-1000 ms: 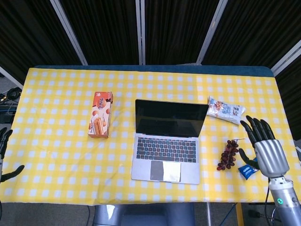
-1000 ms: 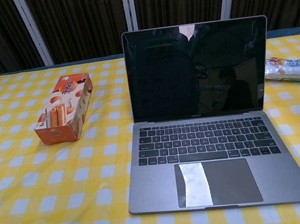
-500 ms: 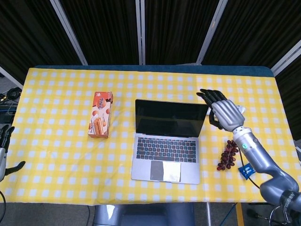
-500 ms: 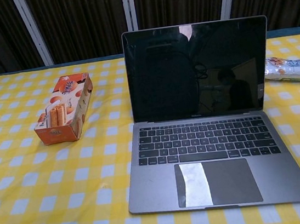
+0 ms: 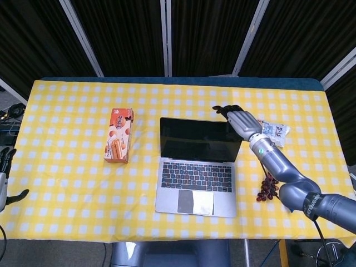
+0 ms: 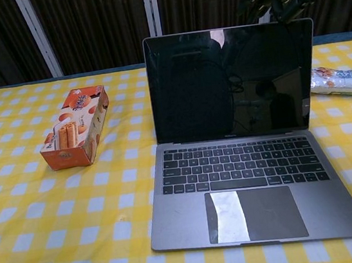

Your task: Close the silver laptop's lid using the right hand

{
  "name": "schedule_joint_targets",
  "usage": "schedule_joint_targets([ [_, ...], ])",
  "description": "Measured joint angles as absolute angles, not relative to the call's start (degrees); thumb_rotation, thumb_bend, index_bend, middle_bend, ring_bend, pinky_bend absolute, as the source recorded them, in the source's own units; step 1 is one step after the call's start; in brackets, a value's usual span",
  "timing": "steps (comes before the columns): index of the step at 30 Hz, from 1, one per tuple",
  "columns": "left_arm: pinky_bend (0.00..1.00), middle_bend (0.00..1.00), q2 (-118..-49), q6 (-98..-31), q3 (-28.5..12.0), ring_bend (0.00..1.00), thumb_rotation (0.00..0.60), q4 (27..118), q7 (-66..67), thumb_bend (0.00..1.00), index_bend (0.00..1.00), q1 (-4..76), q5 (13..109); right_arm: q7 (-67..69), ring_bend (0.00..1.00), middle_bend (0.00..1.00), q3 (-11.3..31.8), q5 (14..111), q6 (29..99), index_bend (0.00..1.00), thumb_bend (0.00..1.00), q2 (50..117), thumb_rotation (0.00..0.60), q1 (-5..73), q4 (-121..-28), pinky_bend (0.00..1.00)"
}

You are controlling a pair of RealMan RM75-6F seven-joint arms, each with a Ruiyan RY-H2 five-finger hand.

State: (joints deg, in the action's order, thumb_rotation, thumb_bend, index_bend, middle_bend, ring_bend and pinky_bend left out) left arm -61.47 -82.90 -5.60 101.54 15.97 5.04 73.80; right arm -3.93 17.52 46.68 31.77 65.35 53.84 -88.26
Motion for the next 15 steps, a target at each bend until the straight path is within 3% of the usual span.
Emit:
schedule_joint_targets([
  [3, 0.00, 0.00, -61.68, -82.75, -5.47, 0.00, 0.600, 101.31, 16.30, 0.00, 0.00, 5.21, 73.74, -5.45, 0.15, 0.23, 15.71, 43.59, 31.33, 0.15, 1.00, 66.30, 0.600, 55.59, -87.07, 0.13],
  [8, 0.00, 0.00, -62.28, -82.42, -5.29, 0.00, 0.600, 100.77, 17.04, 0.00, 0.00, 5.50, 73.48, -6.68, 0.27, 0.34, 13.66, 38.78, 31.40, 0.25, 1.00, 67.12, 0.600, 58.12, -85.97, 0.21],
  [15, 0.00, 0.00, -62.64, -82.22, -5.22, 0.00, 0.600, 100.53, 17.63, 0.00, 0.00, 5.76, 73.02, -5.87, 0.33, 0.42, 13.30, 38.17, 32.66, 0.32, 1.00, 66.15, 0.600, 58.74, -87.36, 0.25],
])
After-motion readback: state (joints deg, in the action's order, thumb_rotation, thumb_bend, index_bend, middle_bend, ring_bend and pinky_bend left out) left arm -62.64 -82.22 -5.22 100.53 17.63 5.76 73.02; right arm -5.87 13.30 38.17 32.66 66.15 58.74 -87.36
